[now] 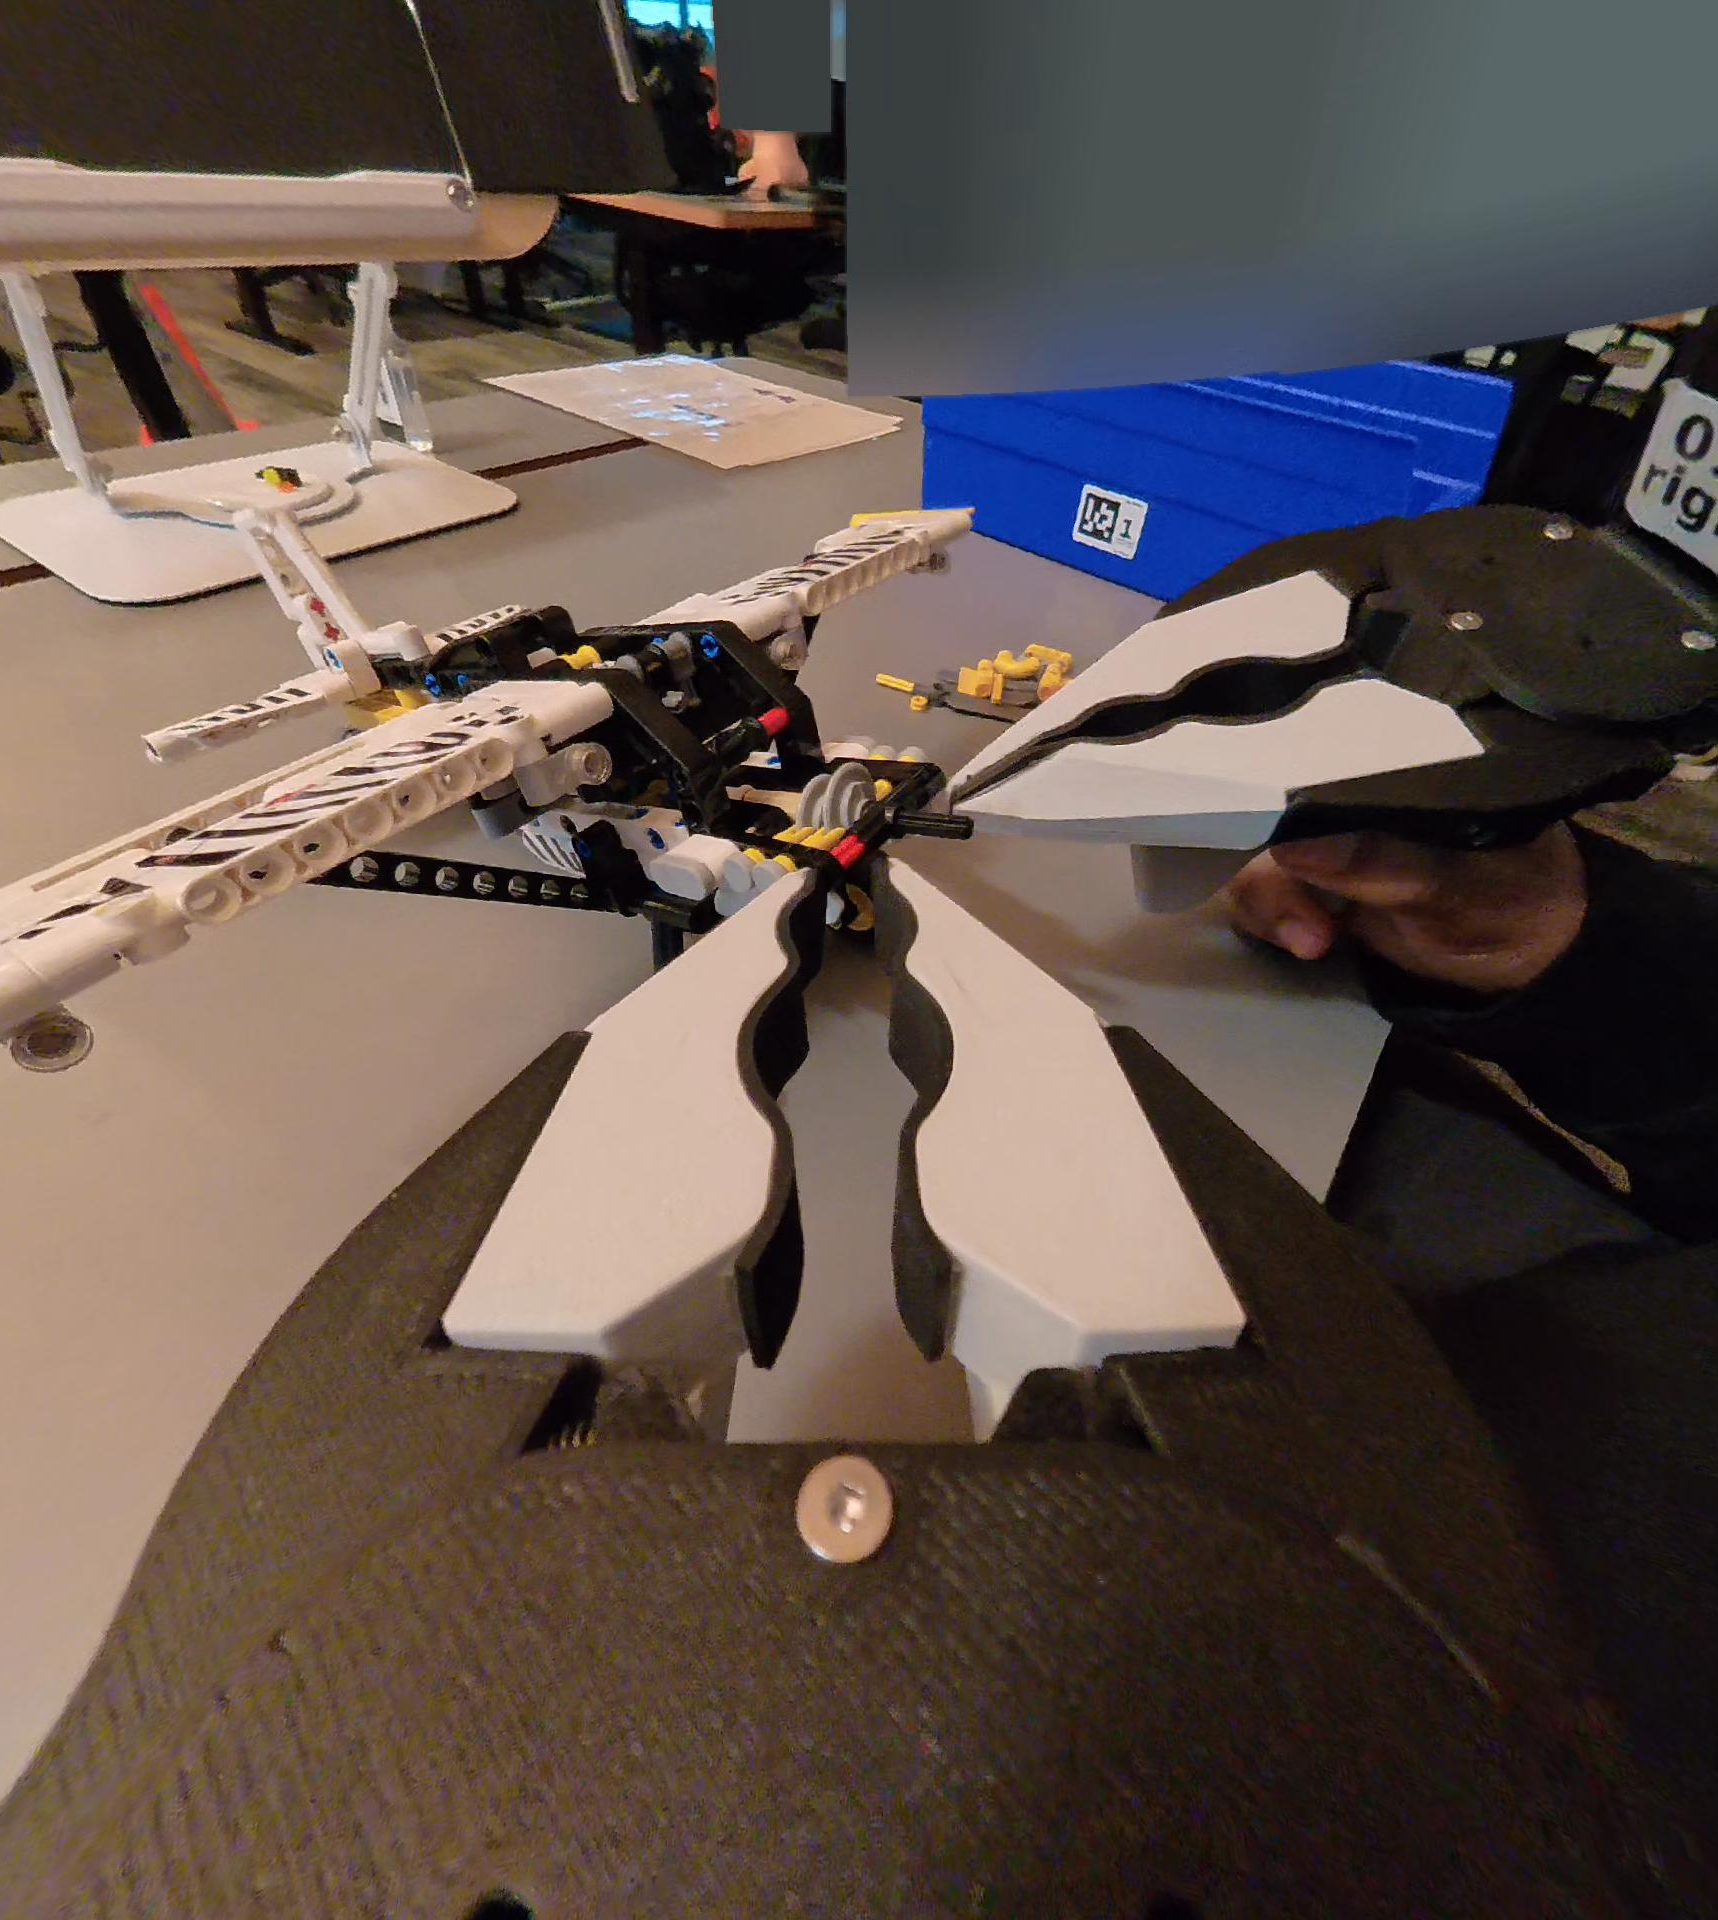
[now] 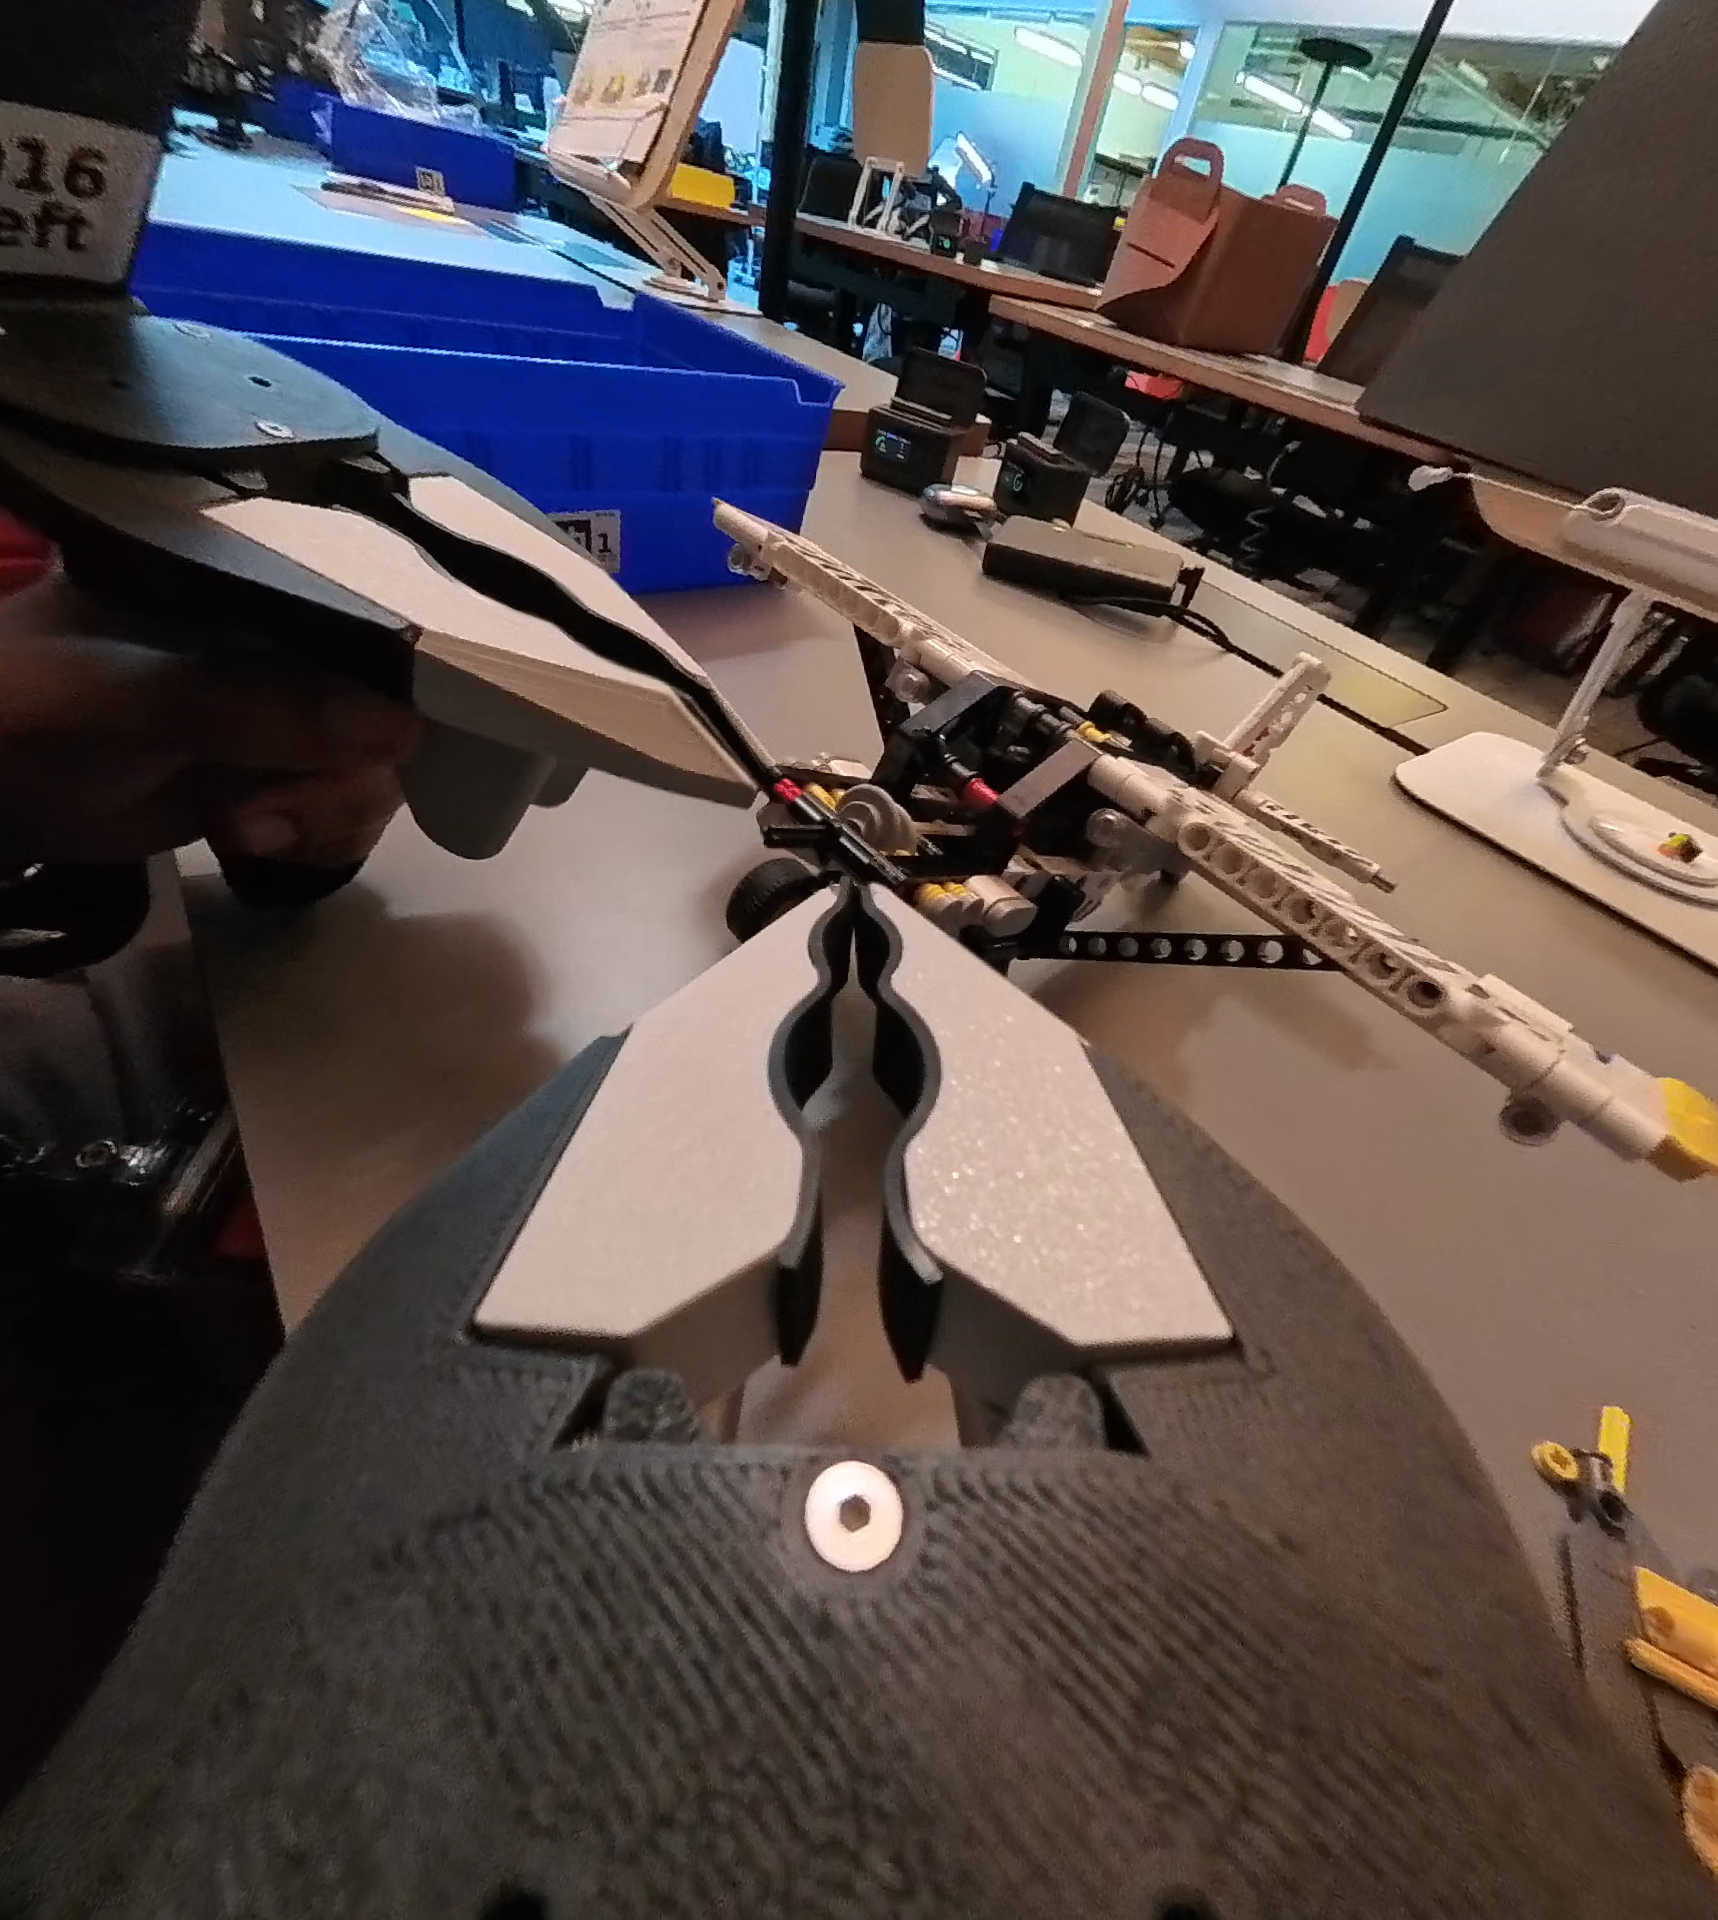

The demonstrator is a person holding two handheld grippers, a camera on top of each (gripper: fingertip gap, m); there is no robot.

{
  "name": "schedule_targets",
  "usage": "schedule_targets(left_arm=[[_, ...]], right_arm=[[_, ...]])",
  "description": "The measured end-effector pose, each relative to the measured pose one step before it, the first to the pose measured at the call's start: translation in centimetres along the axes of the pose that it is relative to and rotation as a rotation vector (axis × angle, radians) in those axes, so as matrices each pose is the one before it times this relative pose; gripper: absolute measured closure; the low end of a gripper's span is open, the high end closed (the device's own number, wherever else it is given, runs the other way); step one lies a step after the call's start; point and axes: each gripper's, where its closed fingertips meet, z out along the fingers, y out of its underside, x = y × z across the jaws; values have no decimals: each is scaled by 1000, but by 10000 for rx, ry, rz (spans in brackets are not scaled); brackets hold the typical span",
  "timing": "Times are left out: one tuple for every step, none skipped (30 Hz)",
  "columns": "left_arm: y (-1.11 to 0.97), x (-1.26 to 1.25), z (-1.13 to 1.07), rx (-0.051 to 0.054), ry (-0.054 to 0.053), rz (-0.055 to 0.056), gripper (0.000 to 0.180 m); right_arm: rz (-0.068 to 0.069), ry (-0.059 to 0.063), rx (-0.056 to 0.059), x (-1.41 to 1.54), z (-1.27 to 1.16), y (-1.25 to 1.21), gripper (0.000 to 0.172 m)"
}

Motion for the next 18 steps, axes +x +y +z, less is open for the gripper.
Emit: schedule_targets(left_arm=[[-1, -29, -17, 31, 32, -33, 175], [-31, -31, -35, 42, 27, -28, 176], [-70, 8, -60, 55, 38, 2, 177], [-134, -21, -92, 89, 13, 27, 177], [-167, -74, -120, 111, -29, 39, 178], [-186, -104, -132, 102, -49, 46, 177], [-177, -148, -143, 95, -73, 46, 176], [-160, -193, -115, 83, -101, 43, 175], [-45, -234, -75, 34, -112, 25, 173], [73, -197, -11, -36, -84, 1, 170], [173, -192, 38, -67, -67, -33, 168], [183, -151, 80, -58, -36, -70, 166], [48, -55, 42, -45, 28, -90, 163], [5, -11, 30, -8, 43, -78, 162], [-12, -9, 19, 13, 45, -80, 160], [4, -14, 23, -7, 34, -62, 159], [39, -1, 36, -34, 29, -37, 158], [53, 20, 49, -44, 28, -17, 157]], right_arm=[[127, -72, 84, 47, -91, -87, 172], [197, -53, 127, 144, -141, -149, 172], [242, -46, 181, 206, -184, -210, 172], [275, -28, 233, 255, -247, -270, 172], [306, -19, 276, 312, -285, -318, 172], [321, -15, 300, 331, -315, -367, 172], [313, 7, 293, 348, -306, -363, 172], [293, 13, 262, 331, -269, -343, 172], [257, 0, 224, 281, -245, -294, 172], [218, -3, 190, 227, -205, -251, 172], [187, -5, 164, 192, -161, -223, 172], [166, -6, 145, 152, -134, -191, 171], [153, -18, 129, 122, -101, -171, 170], [130, -31, 96, 79, -88, -133, 170], [107, -11, 65, 95, -56, -85, 170], [92, 0, 52, 90, -47, -72, 170], [81, 3, 53, 63, -34, -58, 169], [56, 6, 36, 51, -25, -49, 169]])
